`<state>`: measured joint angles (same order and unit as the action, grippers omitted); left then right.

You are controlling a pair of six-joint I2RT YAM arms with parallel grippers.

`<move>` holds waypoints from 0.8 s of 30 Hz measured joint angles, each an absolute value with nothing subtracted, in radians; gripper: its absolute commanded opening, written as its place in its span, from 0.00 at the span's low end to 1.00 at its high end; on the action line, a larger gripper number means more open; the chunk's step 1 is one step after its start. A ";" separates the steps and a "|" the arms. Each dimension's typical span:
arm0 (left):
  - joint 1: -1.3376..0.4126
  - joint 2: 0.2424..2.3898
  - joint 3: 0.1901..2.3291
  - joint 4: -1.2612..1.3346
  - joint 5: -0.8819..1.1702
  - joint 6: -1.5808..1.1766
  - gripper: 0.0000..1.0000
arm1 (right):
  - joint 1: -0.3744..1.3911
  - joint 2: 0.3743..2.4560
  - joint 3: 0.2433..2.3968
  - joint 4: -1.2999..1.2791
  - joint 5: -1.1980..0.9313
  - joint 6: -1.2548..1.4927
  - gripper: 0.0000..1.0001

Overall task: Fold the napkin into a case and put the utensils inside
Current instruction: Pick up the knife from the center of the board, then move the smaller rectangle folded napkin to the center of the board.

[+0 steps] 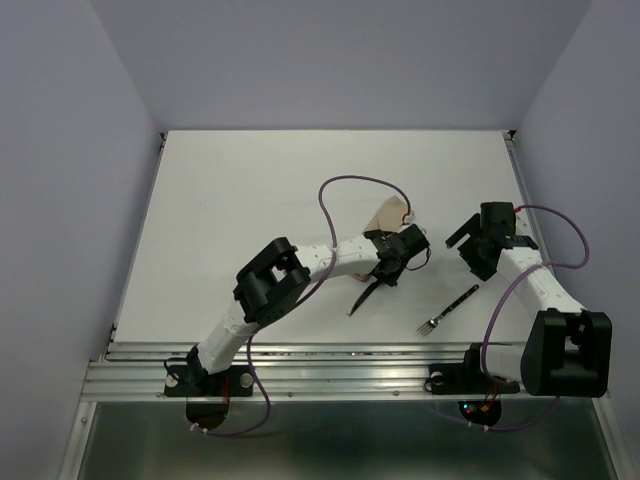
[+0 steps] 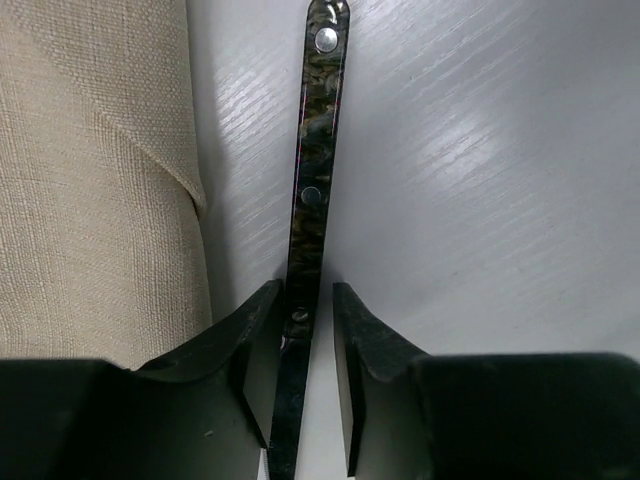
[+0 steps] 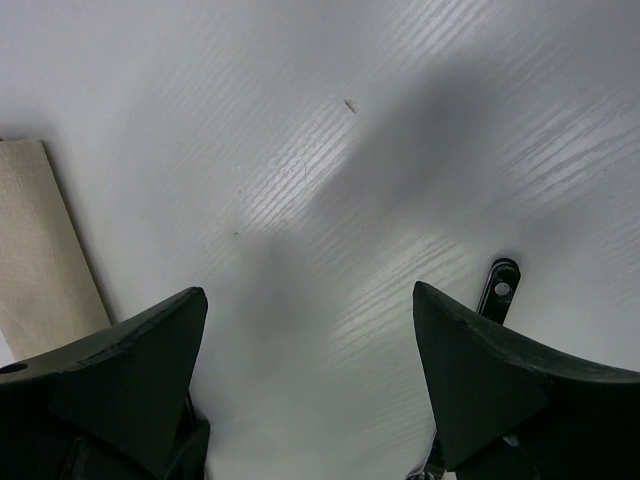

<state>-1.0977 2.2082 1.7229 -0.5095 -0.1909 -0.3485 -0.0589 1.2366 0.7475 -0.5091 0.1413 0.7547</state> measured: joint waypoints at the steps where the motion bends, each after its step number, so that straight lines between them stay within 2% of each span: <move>1: -1.098 2.211 1.723 -0.506 -0.189 -0.346 0.33 | -0.059 1.237 0.747 -0.509 0.142 0.755 0.89; 3: -1.098 2.211 1.723 -0.501 -0.184 -0.340 0.27 | -0.059 1.237 0.746 -0.508 0.142 0.756 0.89; 4: -1.098 2.211 1.723 -0.500 -0.183 -0.337 0.16 | -0.059 1.237 0.744 -0.509 0.142 0.756 0.89; 6: -1.098 2.211 1.723 -0.497 -0.180 -0.326 0.00 | -0.059 1.237 0.744 -0.509 0.141 0.756 0.89; 12: -1.098 2.209 1.723 -0.496 -0.172 -0.296 0.00 | -0.059 1.237 0.746 -0.500 0.092 0.727 0.86; 15: -1.098 2.201 1.723 -0.507 -0.165 -0.288 0.00 | -0.060 1.263 0.785 -0.500 0.046 0.702 0.75; 16: -1.098 2.188 1.723 -0.521 -0.165 -0.286 0.00 | -0.059 1.296 0.824 -0.494 0.022 0.693 0.66; 18: -1.096 2.154 1.723 -0.547 -0.165 -0.283 0.00 | -0.058 1.340 0.867 -0.473 -0.002 0.684 0.60; 24: -1.076 1.997 1.729 -0.605 -0.165 -0.265 0.00 | -0.048 1.525 1.004 -0.410 -0.074 0.686 0.59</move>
<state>-1.0756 1.9972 1.7287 -0.6052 -0.1646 -0.2653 -0.0479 1.5246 1.0042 -0.4099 -0.0742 0.6865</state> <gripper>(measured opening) 0.103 0.595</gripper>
